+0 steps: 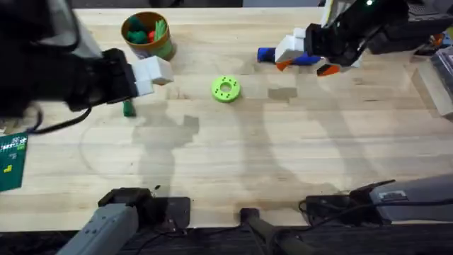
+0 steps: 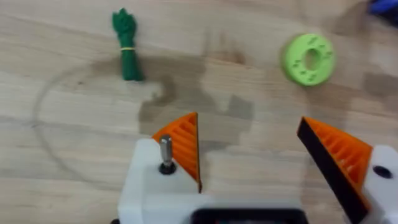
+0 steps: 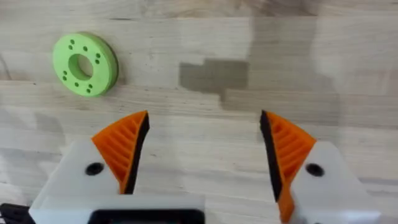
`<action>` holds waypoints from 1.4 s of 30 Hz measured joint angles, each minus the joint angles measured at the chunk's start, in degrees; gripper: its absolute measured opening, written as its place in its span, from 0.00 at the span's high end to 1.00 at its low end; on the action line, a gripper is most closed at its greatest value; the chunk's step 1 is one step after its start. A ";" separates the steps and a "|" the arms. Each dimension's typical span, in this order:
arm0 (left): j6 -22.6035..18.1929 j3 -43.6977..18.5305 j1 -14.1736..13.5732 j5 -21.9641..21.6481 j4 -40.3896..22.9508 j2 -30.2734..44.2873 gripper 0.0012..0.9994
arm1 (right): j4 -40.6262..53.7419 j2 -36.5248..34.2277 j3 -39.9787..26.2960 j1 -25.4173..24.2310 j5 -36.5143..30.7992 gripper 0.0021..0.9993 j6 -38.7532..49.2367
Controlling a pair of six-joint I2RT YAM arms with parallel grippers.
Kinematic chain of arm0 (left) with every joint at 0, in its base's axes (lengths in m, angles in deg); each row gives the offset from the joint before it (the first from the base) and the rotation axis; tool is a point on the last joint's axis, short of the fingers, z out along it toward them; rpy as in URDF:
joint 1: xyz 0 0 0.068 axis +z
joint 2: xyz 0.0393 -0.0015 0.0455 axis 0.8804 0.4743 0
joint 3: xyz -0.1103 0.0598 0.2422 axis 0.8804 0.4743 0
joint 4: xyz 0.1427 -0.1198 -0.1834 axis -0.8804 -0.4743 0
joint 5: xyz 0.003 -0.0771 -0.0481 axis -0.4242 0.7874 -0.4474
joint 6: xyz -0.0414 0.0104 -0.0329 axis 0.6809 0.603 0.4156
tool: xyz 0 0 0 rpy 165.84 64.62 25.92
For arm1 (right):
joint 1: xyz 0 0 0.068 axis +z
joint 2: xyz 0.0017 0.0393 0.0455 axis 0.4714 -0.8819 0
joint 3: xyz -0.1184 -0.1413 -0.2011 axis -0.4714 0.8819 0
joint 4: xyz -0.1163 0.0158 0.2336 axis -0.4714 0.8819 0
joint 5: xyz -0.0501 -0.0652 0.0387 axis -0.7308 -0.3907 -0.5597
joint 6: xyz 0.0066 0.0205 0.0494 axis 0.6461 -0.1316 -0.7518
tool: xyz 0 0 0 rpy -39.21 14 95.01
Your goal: Pick up the gripper from the table and insert it into the empty holder that is missing its gripper. Then pick up a screw, insert it into the mounting hole, and use the screwdriver to tighten it. Finally, clean up the table by picking up the vegetable and placing it into the bucket.
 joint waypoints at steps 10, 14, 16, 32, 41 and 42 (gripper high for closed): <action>-4.44 0.00 3.69 -9.74 5.03 19.41 0.01 | 0.09 0.00 0.00 0.00 0.00 0.01 -0.02; -6.98 0.00 6.95 -10.90 9.77 26.32 0.01 | 0.85 0.00 0.00 0.00 0.00 0.01 -0.02; -7.93 0.00 8.68 -11.10 12.42 29.14 0.01 | 1.20 0.00 0.00 0.00 0.00 0.01 -0.02; -11.86 -0.04 15.46 -8.76 21.23 43.73 0.43 | 1.24 0.00 0.00 0.00 0.00 0.01 -0.02; -12.16 -0.51 15.43 -8.82 20.46 43.75 0.99 | 1.24 0.00 0.00 0.00 0.00 0.01 -0.02; -12.41 -0.79 15.43 -8.57 20.04 43.73 0.99 | 1.26 0.00 0.00 0.00 0.00 0.01 -0.02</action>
